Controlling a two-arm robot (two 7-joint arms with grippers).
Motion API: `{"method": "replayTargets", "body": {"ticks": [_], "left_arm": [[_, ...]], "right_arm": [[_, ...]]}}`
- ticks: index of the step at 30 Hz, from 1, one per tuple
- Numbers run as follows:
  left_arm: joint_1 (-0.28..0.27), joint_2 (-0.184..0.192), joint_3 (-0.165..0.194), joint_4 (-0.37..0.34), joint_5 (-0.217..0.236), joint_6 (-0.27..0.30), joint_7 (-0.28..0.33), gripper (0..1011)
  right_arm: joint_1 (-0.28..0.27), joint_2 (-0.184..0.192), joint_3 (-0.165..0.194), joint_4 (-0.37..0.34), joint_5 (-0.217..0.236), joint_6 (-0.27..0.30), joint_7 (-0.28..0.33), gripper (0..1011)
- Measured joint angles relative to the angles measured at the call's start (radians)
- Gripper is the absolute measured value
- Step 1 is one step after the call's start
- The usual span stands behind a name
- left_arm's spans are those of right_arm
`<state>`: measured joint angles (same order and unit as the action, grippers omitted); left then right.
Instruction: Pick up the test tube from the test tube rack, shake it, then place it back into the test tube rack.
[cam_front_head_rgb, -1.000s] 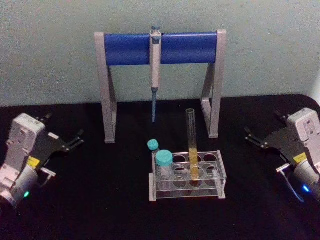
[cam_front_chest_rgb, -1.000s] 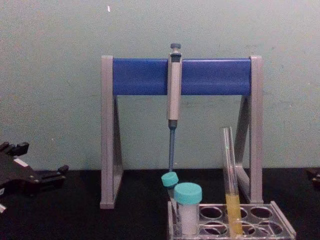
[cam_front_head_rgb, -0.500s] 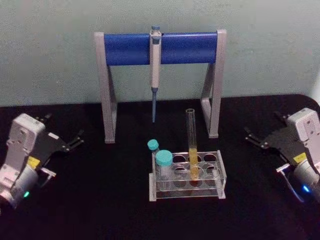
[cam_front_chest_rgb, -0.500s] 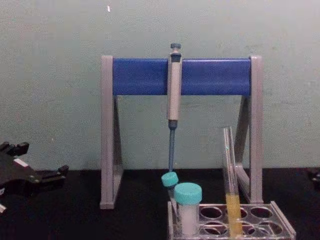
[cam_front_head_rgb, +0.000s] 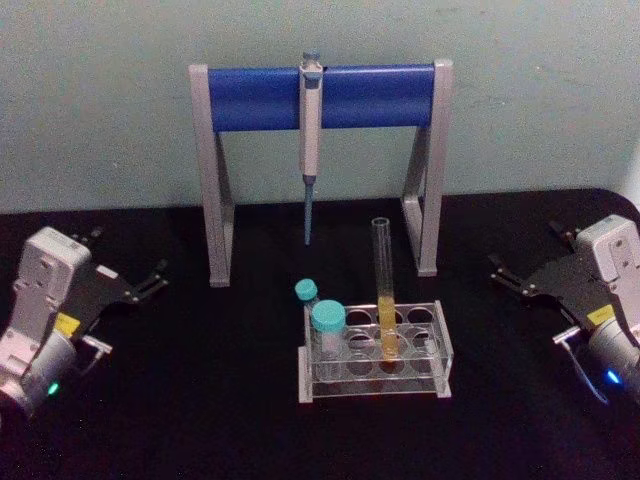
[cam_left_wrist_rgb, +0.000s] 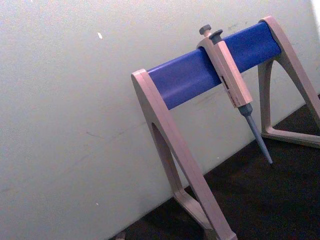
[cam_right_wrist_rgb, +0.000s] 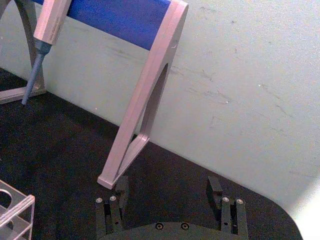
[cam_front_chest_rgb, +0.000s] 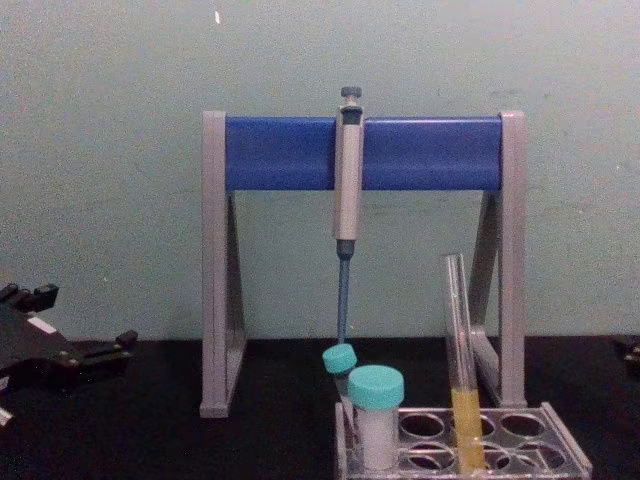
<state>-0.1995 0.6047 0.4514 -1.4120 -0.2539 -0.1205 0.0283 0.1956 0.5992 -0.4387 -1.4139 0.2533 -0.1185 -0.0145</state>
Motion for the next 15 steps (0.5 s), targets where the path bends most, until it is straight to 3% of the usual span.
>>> {"method": "replayTargets", "body": {"ticks": [9,15], "left_arm": [[0.0,0.0,0.0,0.0,0.0,0.0,0.0,1010],[0.0,0.0,0.0,0.0,0.0,0.0,0.0,1010]], "right_arm": [[-0.022,-0.005,0.025,-0.025,0.009,0.016,0.027,1000],[-0.055,-0.004,0.048,-0.07,0.048,0.041,0.065,1000]]}}
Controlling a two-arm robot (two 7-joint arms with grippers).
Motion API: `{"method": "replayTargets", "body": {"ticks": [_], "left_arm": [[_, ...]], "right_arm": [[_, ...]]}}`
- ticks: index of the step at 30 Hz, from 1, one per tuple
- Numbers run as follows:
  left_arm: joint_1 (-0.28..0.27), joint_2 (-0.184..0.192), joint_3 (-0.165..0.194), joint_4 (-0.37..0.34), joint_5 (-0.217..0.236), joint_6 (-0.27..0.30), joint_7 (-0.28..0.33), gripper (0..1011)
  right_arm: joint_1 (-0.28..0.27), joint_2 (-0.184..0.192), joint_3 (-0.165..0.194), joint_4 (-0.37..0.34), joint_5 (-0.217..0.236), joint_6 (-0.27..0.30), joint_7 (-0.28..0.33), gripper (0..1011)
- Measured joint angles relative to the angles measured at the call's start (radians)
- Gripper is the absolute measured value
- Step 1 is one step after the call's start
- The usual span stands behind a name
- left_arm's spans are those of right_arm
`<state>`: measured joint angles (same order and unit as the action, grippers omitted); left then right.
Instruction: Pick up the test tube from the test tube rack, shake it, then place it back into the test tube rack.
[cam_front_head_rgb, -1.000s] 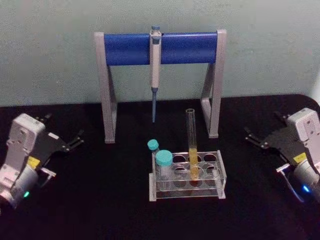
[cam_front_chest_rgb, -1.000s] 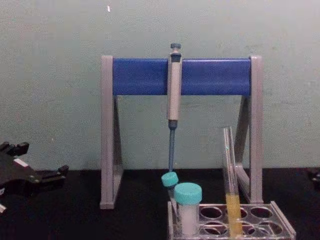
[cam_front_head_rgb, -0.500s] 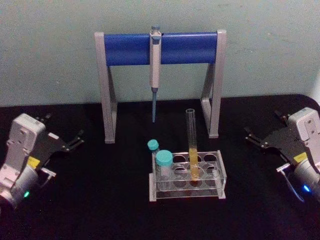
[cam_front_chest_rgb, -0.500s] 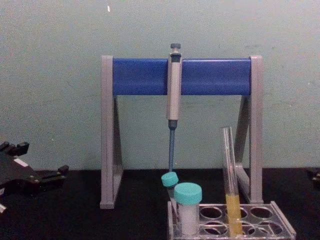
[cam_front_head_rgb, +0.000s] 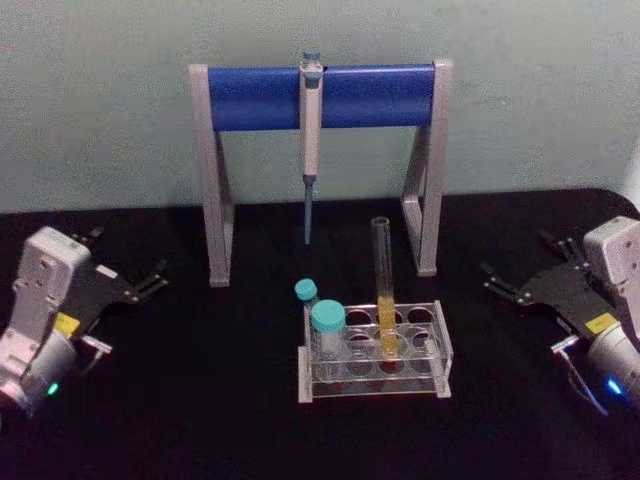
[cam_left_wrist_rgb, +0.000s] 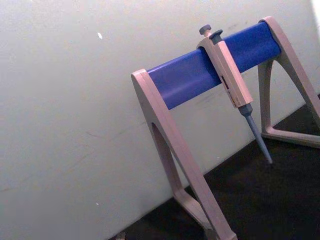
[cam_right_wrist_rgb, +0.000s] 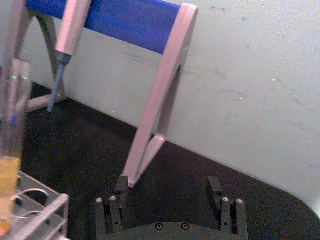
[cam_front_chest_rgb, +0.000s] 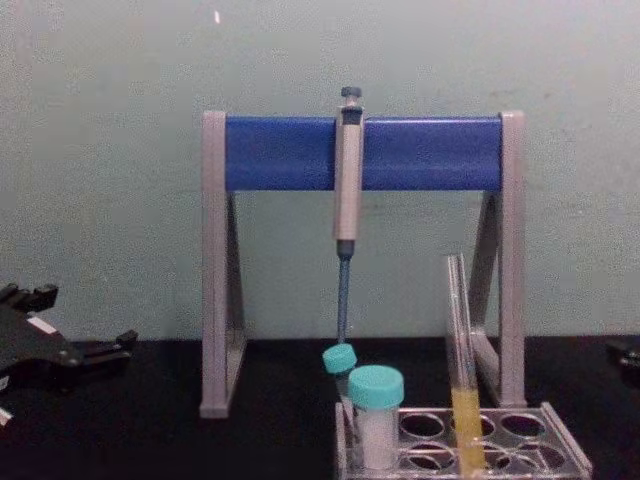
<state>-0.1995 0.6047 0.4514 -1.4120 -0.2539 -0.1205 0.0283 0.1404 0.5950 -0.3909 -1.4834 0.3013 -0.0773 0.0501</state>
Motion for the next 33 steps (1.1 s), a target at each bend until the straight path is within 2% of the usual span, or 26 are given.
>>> {"method": "replayTargets", "body": {"ticks": [8,15,24,33], "left_arm": [[0.0,0.0,0.0,0.0,0.0,0.0,0.0,1009],[0.0,0.0,0.0,0.0,0.0,0.0,0.0,1010],[0.0,0.0,0.0,0.0,0.0,0.0,0.0,1010],[0.0,0.0,0.0,0.0,0.0,0.0,0.0,1009]], "right_arm": [[-0.045,-0.008,0.023,-0.073,0.049,0.037,0.046,1000],[-0.064,-0.02,0.029,-0.124,0.081,0.08,0.091,1000],[-0.066,-0.038,0.022,-0.159,0.114,0.136,0.16,1000],[-0.039,-0.063,0.005,-0.153,0.13,0.186,0.242,1000]]}}
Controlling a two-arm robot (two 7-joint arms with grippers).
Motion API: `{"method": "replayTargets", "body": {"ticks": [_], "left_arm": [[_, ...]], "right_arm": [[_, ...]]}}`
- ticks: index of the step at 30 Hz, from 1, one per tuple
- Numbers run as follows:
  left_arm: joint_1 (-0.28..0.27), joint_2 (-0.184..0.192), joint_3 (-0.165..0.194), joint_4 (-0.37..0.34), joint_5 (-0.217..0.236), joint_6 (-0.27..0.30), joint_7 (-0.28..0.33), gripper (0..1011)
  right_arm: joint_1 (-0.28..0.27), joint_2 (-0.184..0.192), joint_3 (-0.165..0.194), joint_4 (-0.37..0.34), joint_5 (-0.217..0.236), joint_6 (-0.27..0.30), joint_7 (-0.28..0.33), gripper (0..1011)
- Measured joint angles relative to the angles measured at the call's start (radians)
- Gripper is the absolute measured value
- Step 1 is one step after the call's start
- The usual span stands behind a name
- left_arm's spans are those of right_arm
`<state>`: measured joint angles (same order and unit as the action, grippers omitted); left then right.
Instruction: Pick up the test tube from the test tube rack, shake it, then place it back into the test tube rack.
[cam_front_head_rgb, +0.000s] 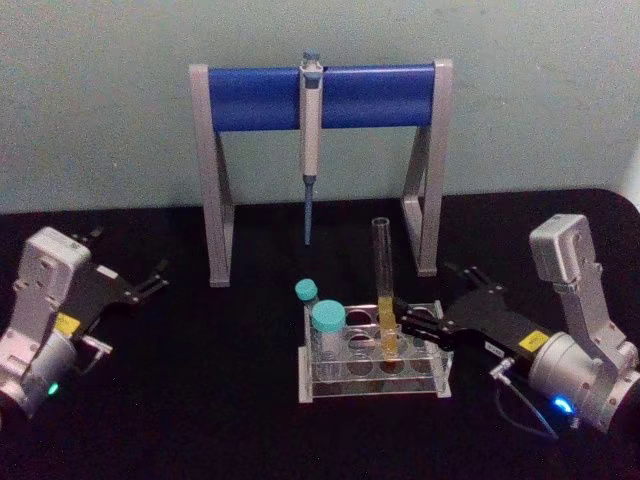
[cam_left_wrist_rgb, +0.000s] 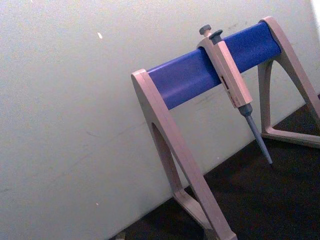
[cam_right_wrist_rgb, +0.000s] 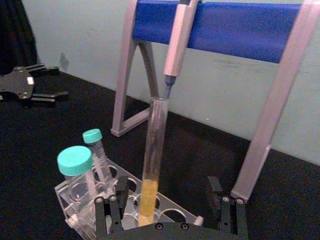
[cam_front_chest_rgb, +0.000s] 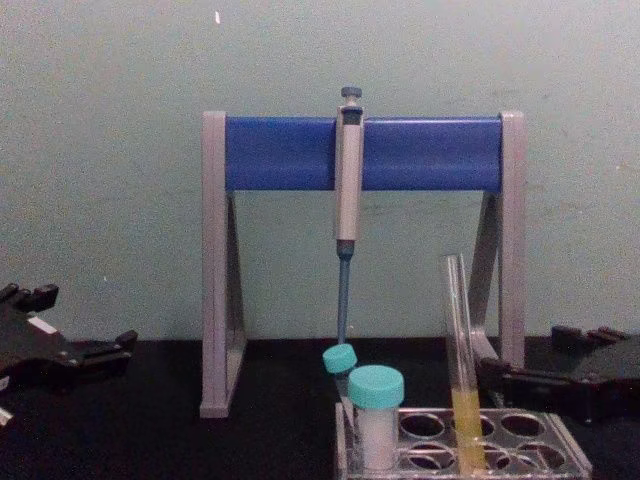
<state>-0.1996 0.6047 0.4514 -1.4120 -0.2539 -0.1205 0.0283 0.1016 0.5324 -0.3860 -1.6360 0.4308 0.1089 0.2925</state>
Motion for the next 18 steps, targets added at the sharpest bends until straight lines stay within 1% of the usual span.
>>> {"method": "replayTargets", "body": {"ticks": [8,18], "left_arm": [[0.0,0.0,0.0,0.0,0.0,0.0,0.0,1010],[0.0,0.0,0.0,0.0,0.0,0.0,0.0,1010]], "right_arm": [[0.044,-0.03,-0.011,0.036,-0.011,0.037,0.044,1000],[0.103,-0.07,-0.021,0.097,-0.032,0.05,0.09,1000]]}}
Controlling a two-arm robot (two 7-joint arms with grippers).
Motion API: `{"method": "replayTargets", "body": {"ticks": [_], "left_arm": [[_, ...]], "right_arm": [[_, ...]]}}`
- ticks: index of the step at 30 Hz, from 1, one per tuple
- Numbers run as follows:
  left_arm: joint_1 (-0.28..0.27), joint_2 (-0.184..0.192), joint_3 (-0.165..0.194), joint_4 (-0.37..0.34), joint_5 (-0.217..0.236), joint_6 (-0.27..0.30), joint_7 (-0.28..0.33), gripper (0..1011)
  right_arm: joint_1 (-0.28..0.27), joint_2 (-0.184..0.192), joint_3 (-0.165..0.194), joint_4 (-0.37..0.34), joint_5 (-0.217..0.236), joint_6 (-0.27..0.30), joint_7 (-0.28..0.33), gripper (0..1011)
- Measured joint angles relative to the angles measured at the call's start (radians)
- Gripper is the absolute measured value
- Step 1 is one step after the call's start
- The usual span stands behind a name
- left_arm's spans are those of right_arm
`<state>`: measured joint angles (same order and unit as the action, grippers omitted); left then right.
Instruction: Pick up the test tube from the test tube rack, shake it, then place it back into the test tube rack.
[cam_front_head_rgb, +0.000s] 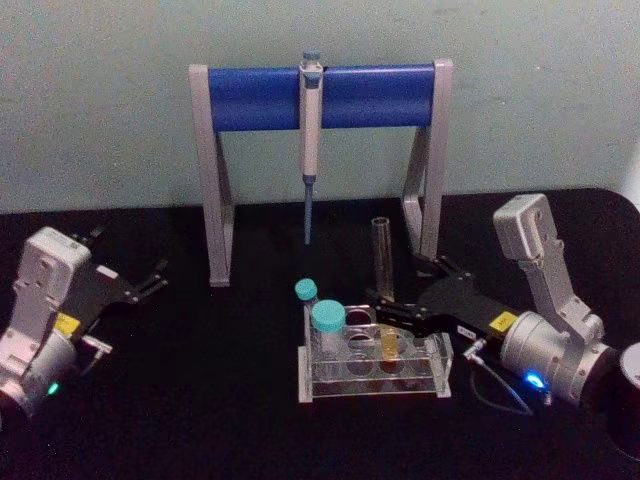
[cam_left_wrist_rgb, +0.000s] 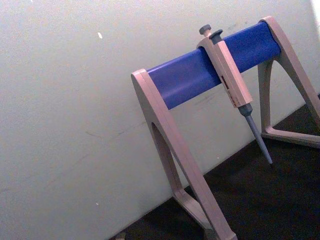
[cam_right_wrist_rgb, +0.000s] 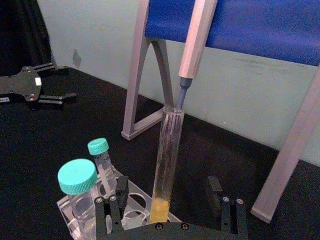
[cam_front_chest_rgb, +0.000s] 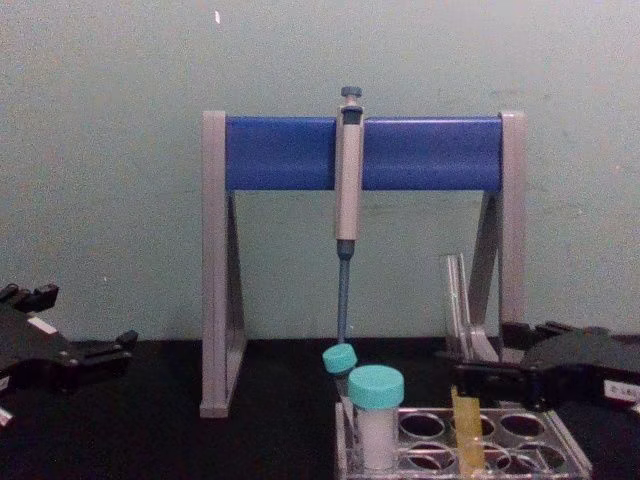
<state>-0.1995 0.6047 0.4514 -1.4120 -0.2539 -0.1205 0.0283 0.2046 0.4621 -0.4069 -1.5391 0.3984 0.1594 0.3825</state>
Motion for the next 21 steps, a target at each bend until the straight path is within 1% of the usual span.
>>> {"method": "replayTargets", "body": {"ticks": [11,21], "left_arm": [[0.0,0.0,0.0,0.0,0.0,0.0,0.0,1010],[0.0,0.0,0.0,0.0,0.0,0.0,0.0,1010]], "right_arm": [[0.058,-0.04,-0.015,0.073,-0.013,-0.003,0.037,1000],[0.077,-0.053,-0.02,0.102,-0.007,-0.012,0.06,1000]]}}
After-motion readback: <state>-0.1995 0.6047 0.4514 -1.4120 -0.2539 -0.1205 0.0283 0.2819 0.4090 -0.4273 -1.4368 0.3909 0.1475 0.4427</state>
